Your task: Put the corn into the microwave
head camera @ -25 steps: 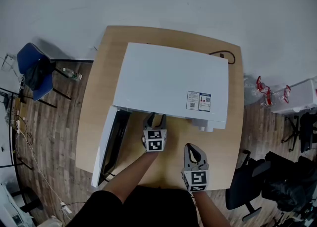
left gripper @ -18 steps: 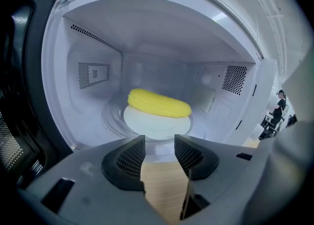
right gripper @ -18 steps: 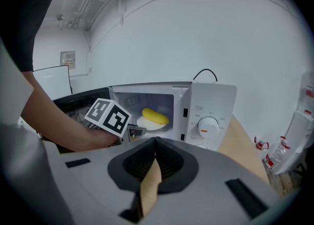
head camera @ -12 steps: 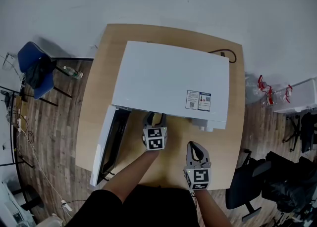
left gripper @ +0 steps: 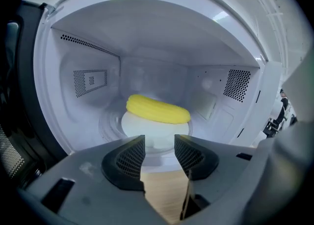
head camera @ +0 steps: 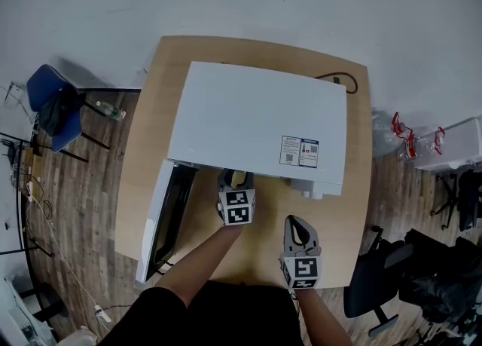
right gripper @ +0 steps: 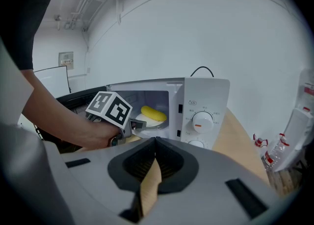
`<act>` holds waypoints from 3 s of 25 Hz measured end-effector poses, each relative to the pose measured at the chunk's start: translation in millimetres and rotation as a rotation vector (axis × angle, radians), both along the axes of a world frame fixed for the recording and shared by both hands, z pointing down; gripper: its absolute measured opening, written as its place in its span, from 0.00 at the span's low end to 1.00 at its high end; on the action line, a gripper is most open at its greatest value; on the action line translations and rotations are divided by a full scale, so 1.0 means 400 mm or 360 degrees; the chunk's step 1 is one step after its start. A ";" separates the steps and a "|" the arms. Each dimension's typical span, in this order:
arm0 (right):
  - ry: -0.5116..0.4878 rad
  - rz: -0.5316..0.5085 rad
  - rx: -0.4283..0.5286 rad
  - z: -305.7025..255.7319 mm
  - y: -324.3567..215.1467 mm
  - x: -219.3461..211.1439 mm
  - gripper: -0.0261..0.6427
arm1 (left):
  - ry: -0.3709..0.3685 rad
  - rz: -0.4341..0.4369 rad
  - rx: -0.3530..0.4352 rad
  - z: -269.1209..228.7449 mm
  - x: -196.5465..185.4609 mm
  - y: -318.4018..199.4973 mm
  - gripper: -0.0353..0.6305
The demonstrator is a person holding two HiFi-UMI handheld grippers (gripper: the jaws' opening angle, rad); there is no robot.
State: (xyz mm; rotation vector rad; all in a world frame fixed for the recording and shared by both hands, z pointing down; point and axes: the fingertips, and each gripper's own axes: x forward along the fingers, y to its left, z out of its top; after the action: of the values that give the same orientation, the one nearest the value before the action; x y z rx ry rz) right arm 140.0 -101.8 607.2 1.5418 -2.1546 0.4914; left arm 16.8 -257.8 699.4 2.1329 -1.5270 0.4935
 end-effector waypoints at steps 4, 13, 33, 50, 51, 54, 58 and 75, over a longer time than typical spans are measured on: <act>-0.0009 0.0015 -0.0006 0.003 -0.002 0.009 0.13 | -0.0016 -0.0020 -0.0003 0.001 -0.002 -0.013 0.33; -0.0031 0.0021 -0.0004 0.000 -0.015 0.012 0.13 | -0.0008 -0.0012 0.0015 0.001 0.002 -0.037 0.33; -0.0056 0.0114 0.0101 -0.088 0.092 0.017 0.13 | 0.0193 0.0303 0.0160 -0.235 -0.012 0.206 0.33; -0.0113 0.0375 0.0399 -0.382 0.314 -0.037 0.13 | 0.0569 0.0413 0.0367 -0.581 -0.162 0.589 0.07; -0.0093 0.0378 0.0401 -0.391 0.324 -0.040 0.13 | 0.0570 0.0425 0.0366 -0.586 -0.158 0.609 0.07; -0.0035 0.0361 0.0427 -0.422 0.333 -0.049 0.13 | 0.0571 0.0447 0.0358 -0.591 -0.147 0.660 0.07; -0.0036 0.0254 0.0488 -0.462 0.343 -0.084 0.13 | 0.0526 0.0460 0.0411 -0.624 -0.144 0.705 0.08; -0.0101 0.0054 0.0570 -0.523 0.625 0.000 0.13 | 0.0330 0.0306 0.0533 -0.711 -0.015 1.002 0.08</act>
State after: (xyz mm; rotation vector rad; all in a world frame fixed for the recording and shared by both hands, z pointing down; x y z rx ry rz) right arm 139.8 148.1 397.9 1.7702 -2.3652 0.1701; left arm 11.0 143.2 415.1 2.5105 -1.3717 0.0734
